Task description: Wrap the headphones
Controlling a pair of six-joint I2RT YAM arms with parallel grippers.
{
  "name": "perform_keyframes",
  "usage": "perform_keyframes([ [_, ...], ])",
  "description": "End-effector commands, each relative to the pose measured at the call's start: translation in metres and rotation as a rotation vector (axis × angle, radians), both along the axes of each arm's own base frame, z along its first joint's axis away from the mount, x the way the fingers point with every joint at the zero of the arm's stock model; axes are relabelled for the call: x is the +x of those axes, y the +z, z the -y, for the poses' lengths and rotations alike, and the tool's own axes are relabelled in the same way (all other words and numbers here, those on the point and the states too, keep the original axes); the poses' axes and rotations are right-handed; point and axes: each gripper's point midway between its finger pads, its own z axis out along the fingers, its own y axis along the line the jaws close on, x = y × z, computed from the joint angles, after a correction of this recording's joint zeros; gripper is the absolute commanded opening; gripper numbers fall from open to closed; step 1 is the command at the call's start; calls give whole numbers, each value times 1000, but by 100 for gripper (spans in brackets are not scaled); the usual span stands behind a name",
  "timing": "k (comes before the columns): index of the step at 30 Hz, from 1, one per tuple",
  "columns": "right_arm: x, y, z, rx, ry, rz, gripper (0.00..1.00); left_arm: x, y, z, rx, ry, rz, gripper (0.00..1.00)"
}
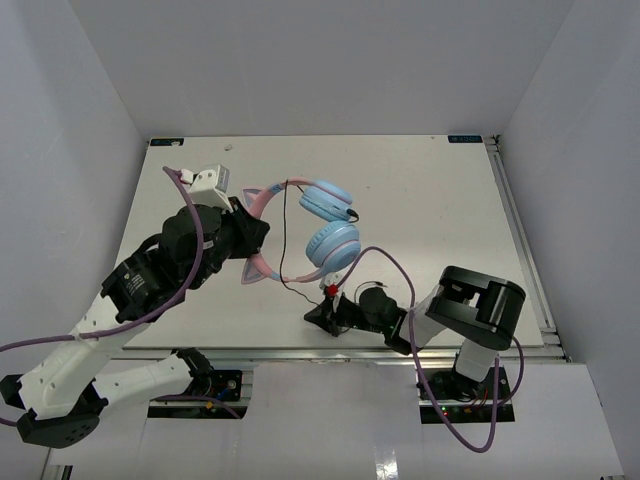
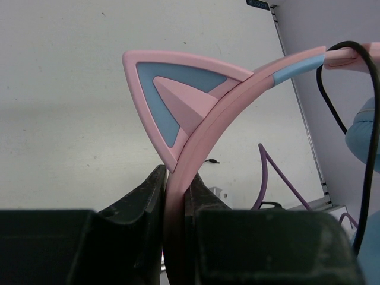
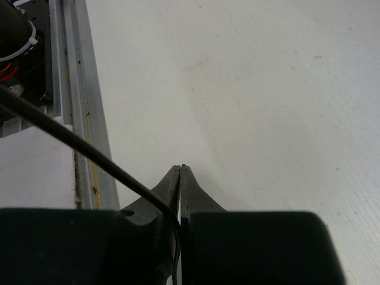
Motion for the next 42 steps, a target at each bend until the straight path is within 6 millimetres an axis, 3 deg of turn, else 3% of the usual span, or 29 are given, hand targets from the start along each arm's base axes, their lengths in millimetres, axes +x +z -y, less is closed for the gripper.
perform_keyframes([
  [1, 18, 27, 10, 134, -50, -4, 8, -9, 46, 3, -124, -50, 99, 0],
  [5, 33, 32, 32, 167, -108, -24, 8, -11, 59, -15, -115, 3, 126, 0],
  [12, 46, 31, 44, 170, -160, -44, 8, -8, 77, -29, -103, 61, 162, 0],
  [29, 73, 14, 70, 171, -280, -109, 8, 10, 79, -61, 34, 237, 193, 0],
  [35, 78, 10, 77, 196, -296, -144, 8, 12, 81, -55, 27, 224, 199, 0],
  [42, 93, 15, 85, 225, -323, -165, 8, 2, 83, -41, 9, 110, 203, 0],
])
